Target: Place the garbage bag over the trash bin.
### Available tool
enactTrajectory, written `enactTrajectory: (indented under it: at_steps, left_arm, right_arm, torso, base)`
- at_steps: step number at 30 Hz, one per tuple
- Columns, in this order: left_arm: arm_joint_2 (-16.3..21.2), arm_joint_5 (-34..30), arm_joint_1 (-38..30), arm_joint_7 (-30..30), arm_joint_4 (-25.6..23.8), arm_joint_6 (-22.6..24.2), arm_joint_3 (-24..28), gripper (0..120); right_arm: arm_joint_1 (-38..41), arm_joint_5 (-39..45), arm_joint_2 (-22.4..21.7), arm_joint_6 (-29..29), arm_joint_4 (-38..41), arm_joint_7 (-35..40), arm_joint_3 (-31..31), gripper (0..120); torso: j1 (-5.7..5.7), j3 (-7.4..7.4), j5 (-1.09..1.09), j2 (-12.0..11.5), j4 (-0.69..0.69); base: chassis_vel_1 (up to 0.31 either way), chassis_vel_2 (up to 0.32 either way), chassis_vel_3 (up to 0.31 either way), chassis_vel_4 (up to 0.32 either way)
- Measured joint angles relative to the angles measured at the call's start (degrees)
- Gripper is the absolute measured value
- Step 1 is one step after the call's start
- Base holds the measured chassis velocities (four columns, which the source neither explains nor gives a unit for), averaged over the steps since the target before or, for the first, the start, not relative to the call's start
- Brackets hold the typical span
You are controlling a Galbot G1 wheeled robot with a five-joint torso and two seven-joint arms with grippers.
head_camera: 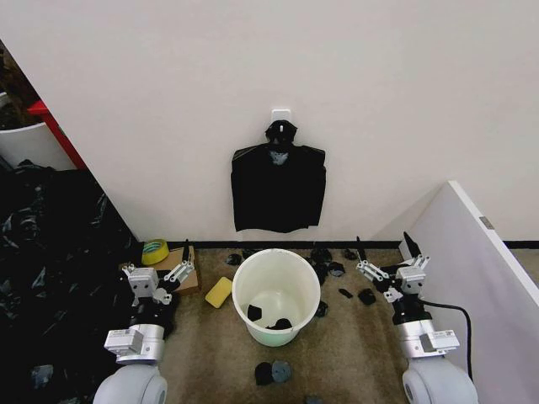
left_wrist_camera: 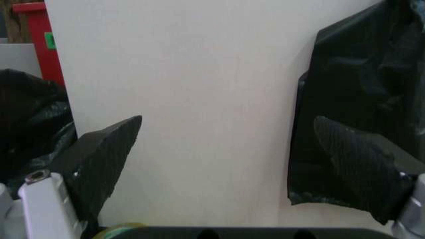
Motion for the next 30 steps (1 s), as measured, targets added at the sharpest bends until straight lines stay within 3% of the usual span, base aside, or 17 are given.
enactTrajectory:
  at_steps: [8,12,20,30]
  left_arm:
    - [1.1,-0.3,0.3,1.1,2.1,-2.4,-1.1,100]
    - [2.5,-3.4,1.3,2.6,0.8,-3.3,-1.6,100]
    - [2.4,-3.7,1.1,4.8,2.2,-6.8,-1.8,100]
    - [2.0,-3.7,0.9,4.4,2.2,-7.0,-1.3,100]
  right_arm:
    - [2.6,-9.2,1.3,4.1,-2.4,-1.6,1.2,100]
    - [3.4,-7.8,2.1,3.6,-2.9,-1.6,-0.4,100]
    - [4.1,-7.1,1.4,3.5,-3.5,-1.7,-0.5,100]
    - [3.9,-5.2,1.4,4.4,-4.3,-1.5,-0.8,100]
  torso:
    - [0.0,0.0,-0.01,0.0,0.0]
    - [0.0,0.0,0.01,0.0,0.0]
    - [0.0,0.0,0.0,0.0,0.0]
    - [0.0,0.0,0.0,0.0,0.0]
  base:
    - [0.0,0.0,0.0,0.0]
    - [0.0,0.0,0.0,0.0]
    - [0.0,0.0,0.0,0.0]
    - [0.0,0.0,0.0,0.0]
